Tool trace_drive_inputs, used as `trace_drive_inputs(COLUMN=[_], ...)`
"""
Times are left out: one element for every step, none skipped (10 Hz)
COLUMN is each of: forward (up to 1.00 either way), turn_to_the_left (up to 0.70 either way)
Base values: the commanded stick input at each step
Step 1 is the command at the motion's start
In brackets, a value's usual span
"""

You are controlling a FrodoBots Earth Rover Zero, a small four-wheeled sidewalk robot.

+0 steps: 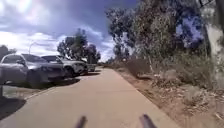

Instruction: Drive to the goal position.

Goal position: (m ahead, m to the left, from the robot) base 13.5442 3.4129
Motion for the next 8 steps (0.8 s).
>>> trace_drive_inputs(forward=[1.0,1.0,1.0,1.0,1.0,1.0,1.0,1.0], turn_to_the_left=[0.0,0.0,0.0,0.0,0.0,0.0,0.0,0.0])
